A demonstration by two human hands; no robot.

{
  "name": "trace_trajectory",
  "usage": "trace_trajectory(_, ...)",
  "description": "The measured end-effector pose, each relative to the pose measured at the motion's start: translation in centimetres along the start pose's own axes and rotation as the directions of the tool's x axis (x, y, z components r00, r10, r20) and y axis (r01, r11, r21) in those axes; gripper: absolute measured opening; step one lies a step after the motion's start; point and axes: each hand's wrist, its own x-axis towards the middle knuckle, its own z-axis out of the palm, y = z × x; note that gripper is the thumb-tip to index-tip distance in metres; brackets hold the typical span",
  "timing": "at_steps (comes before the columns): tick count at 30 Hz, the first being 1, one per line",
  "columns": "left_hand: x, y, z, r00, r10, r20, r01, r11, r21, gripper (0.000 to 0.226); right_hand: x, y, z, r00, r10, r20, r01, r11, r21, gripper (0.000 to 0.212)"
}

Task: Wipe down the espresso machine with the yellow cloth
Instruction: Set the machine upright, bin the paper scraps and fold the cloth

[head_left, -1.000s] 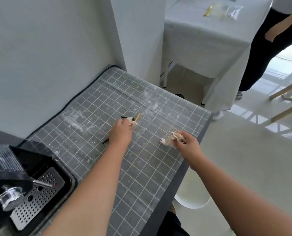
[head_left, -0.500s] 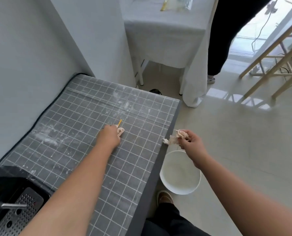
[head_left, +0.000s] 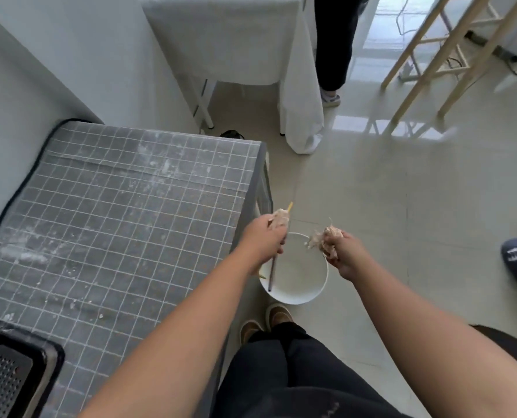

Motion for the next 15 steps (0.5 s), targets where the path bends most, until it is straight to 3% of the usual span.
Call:
trace_trajectory(4, 2.0, -2.7, 4.5, 0.977, -0.174, 0.121, 0.179, 0.984, -0.027, 0.022, 1.0, 1.7, 0.0, 0.998, 0.063, -0.012, -0.063, 0.998, 0.020, 0.023)
trace_trajectory(7, 4.5, -6.2, 5.7, 0.944, -0.309, 0.116, 0.313, 0.950, -0.014, 0.008, 2.3, 3.5, 0.2, 0.995, 0.103, 0.019, -0.102, 0.995, -0.008, 0.022)
trace_trajectory(11, 7.0, -9.5, 7.0, 0.905, -0.413, 0.100, 0.417, 0.909, -0.010, 0.021, 4.2, 5.6, 0.5, 0.987, 0.157, 0.035, -0.153, 0.982, -0.110, 0.026)
trace_trajectory(15, 8.7, -11.8, 8.8, 0.871, -0.480, 0.104, 0.483, 0.875, -0.002, 0.039, 5.8, 7.2, 1.3, 0.930, 0.321, 0.180, -0.313, 0.947, -0.075, 0.021)
